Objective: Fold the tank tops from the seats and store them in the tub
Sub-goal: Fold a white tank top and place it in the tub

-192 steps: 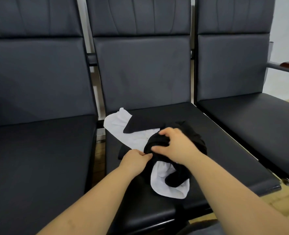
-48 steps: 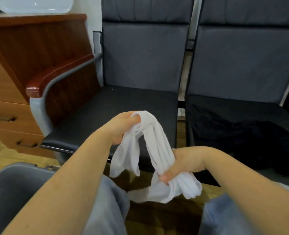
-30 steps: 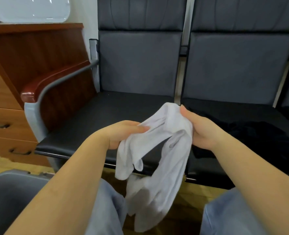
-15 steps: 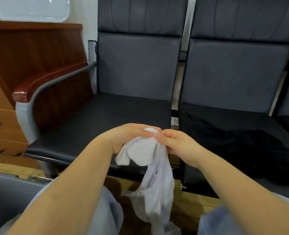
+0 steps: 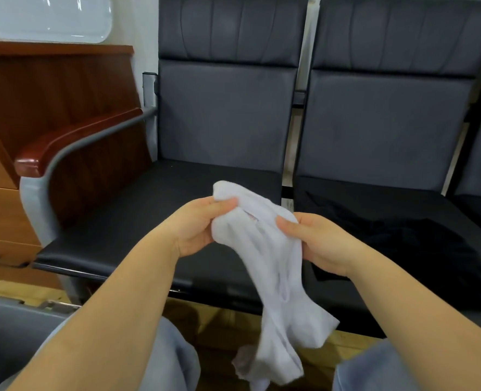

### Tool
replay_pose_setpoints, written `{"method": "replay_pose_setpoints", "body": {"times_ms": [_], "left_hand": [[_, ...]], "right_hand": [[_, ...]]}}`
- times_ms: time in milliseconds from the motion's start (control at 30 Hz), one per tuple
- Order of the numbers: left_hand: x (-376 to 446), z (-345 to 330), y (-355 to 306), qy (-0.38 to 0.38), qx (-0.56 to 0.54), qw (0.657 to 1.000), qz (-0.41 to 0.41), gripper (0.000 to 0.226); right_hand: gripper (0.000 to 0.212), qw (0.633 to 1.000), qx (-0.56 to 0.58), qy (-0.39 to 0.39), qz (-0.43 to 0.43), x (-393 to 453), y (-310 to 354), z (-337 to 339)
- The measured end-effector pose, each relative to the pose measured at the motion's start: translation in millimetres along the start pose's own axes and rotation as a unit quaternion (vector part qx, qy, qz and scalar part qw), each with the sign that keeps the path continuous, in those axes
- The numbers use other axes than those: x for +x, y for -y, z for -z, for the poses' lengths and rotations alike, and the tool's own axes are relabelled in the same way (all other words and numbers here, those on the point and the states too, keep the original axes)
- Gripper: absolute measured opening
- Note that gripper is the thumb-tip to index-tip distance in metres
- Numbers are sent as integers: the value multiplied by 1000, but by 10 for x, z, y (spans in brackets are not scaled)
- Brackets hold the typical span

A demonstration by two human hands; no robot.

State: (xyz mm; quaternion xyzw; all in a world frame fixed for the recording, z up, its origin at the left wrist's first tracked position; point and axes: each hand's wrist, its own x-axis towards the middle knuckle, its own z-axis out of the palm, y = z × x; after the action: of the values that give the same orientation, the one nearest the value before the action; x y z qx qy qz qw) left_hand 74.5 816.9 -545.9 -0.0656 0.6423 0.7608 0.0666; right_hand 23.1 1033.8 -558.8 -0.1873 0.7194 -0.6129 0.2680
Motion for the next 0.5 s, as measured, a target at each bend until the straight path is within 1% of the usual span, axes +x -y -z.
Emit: {"method": "replay_pose_setpoints", "body": {"times_ms": [100,167,300,367,433,500], "left_hand": [[-15,-146,27,-24,32,999,-4,25],[-8,-220,56,-24,60,998,1,30],[18,-216,58,-49,124,991,-19,41],[38,-183,56,-66,172,983,-22,47],[41,-155,58,-85,213,973,-14,46],[28,-120,61,-85,229,970,-5,41]], "right_hand": [[58,998,31,48,-3,-7,21,-52],[60,997,51,56,5,7,41,-61],[57,993,117,7,20,53,61,-6],[62,989,143,-5,33,58,64,54],[67,988,150,-4,43,48,67,100],[58,988,149,-7,46,27,74,127]]}}
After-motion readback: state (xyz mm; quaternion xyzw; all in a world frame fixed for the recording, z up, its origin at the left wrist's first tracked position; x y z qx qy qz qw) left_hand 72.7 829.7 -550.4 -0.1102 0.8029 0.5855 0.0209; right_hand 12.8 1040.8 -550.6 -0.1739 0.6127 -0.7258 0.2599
